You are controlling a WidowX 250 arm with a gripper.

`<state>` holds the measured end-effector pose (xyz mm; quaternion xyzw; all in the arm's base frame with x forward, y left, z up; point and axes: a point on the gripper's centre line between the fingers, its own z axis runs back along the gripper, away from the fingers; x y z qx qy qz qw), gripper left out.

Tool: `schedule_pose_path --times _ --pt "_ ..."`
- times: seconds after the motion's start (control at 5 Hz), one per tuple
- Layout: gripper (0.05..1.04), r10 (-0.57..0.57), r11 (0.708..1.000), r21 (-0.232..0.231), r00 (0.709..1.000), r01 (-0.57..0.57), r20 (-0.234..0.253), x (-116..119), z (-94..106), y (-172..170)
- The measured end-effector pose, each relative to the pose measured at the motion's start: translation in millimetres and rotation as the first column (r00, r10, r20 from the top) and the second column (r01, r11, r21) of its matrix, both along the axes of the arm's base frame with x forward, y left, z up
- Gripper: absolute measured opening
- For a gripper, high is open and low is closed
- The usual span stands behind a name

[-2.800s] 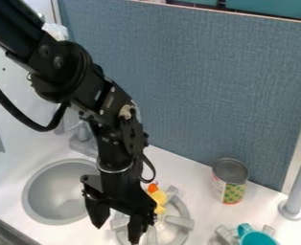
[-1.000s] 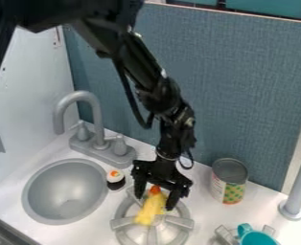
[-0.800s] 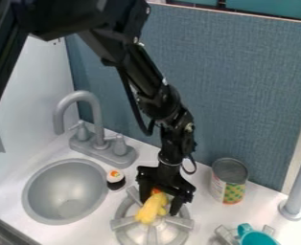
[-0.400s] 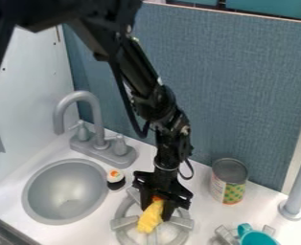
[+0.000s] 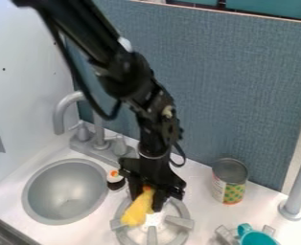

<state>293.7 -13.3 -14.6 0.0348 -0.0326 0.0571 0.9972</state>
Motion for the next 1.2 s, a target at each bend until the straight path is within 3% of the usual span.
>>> schedule_pose_path --times 0.2,0.4,0.6,0.8,1.0,1.2 --pt "0.53 -0.001 1.0 0.012 1.0 0.001 -0.031 -33 6.6 5" --pt "0.53 0.006 0.999 -0.033 0.999 -0.007 -0.046 -47 -2.7 14" --pt "0.53 0.002 1.0 -0.014 0.997 -0.003 -0.077 -60 -7.5 16" --pt "0.53 0.073 0.997 -0.008 0.996 -0.074 -0.057 -60 -9.8 39" --pt "0.53 0.143 0.99 -0.006 0.988 -0.143 -0.057 -58 -30.3 74" --pt "0.53 0.189 0.981 -0.042 0.981 -0.19 -0.037 -51 -50.8 102"
